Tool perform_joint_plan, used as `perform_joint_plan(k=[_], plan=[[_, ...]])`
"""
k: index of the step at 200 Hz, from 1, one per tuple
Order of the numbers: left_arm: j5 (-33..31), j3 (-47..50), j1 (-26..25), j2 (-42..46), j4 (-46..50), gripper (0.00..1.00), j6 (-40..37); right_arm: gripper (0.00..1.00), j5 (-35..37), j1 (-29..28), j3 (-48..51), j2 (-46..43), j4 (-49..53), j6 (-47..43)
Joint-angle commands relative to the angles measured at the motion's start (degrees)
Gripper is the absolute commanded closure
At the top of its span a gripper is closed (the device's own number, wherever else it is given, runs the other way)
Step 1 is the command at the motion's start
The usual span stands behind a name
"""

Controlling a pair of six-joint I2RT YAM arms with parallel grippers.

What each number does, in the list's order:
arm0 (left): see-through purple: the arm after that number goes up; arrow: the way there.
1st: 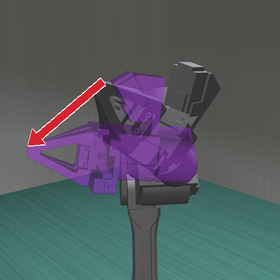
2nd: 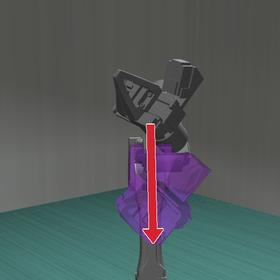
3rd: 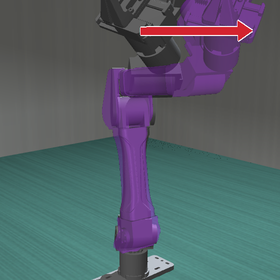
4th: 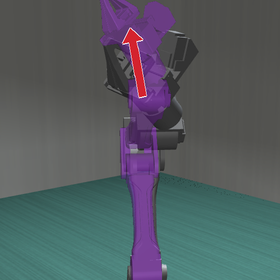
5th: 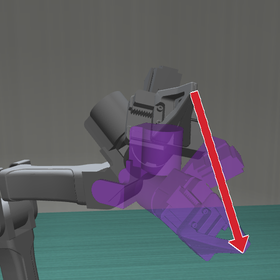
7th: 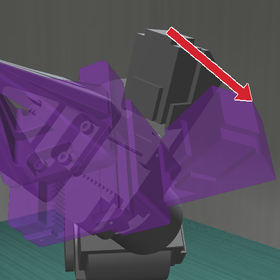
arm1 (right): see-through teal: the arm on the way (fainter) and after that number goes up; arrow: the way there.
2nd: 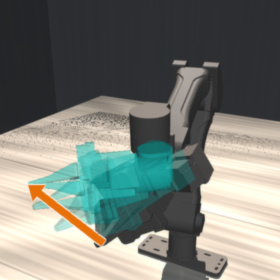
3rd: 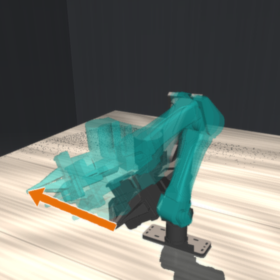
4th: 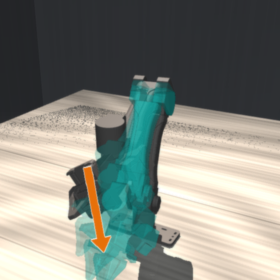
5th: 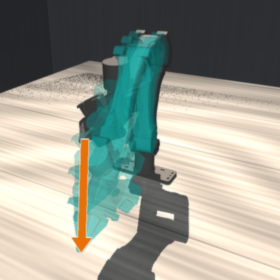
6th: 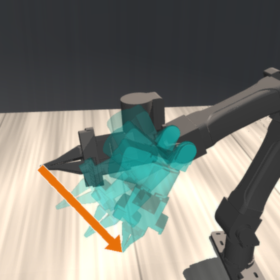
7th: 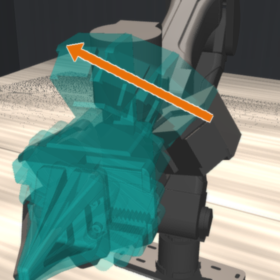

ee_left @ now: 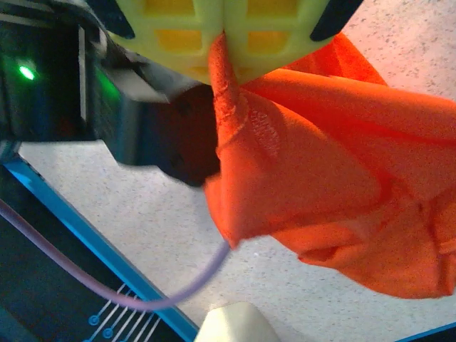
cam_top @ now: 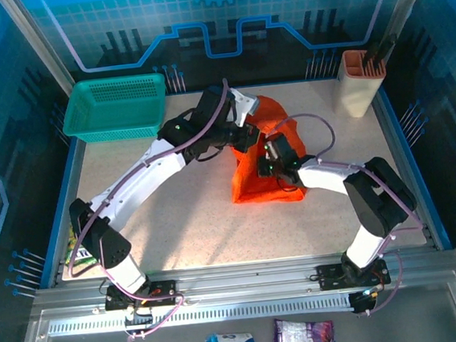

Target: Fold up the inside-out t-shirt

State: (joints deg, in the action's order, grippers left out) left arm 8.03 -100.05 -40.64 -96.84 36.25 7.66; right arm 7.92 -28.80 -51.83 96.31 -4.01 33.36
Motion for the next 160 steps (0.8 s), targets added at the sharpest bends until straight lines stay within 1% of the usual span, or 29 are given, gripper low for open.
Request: perform_joint_plan(k=[1,6,20,29,60,80,92,118,136,150,160], plan=[[2.9,-0.1,-1.6,1.9,2.4,1.0,1.5,0.9,-1.1,2.1,-4.2,1.6,-3.8,0.9],[2.9,-0.3,-1.9,1.9,2.7,1.0,1.5,0.89,-1.0,2.5,-4.9,2.1,-3.8,0.9],[2.8,-1.0,-2.8,2.0,3.4,1.0,1.5,0.79,-1.3,3.4,-7.2,4.0,-3.9,1.0],[2.8,-1.4,-3.1,2.1,3.8,1.0,1.4,0.75,-1.4,3.7,-8.6,5.3,-3.7,0.8],[2.8,-2.1,-3.8,2.9,4.3,1.0,1.7,0.46,-1.3,4.7,-14.3,11.5,-1.1,0.9],[2.9,-2.1,-4.0,3.9,4.6,1.0,2.0,0.34,-0.7,5.3,-17.8,15.6,2.5,0.0],[2.6,-1.8,-4.1,4.5,4.6,1.0,2.2,0.3,0.6,5.5,-20.0,17.8,6.0,-1.3],[1.6,-0.9,-4.0,5.3,4.6,1.0,2.0,0.27,1.7,5.5,-21.6,21.0,9.5,-2.9],[1.4,-1.3,-3.9,5.0,4.9,1.0,2.3,0.3,0.6,5.5,-21.6,22.5,10.3,-3.7],[0.8,-1.6,-3.9,4.9,4.8,1.0,2.5,0.4,-0.2,5.4,-21.9,23.3,12.1,-4.6],[0.0,-1.5,-3.9,4.9,4.7,1.0,2.5,0.53,-0.1,5.1,-21.5,22.9,13.1,-5.4]])
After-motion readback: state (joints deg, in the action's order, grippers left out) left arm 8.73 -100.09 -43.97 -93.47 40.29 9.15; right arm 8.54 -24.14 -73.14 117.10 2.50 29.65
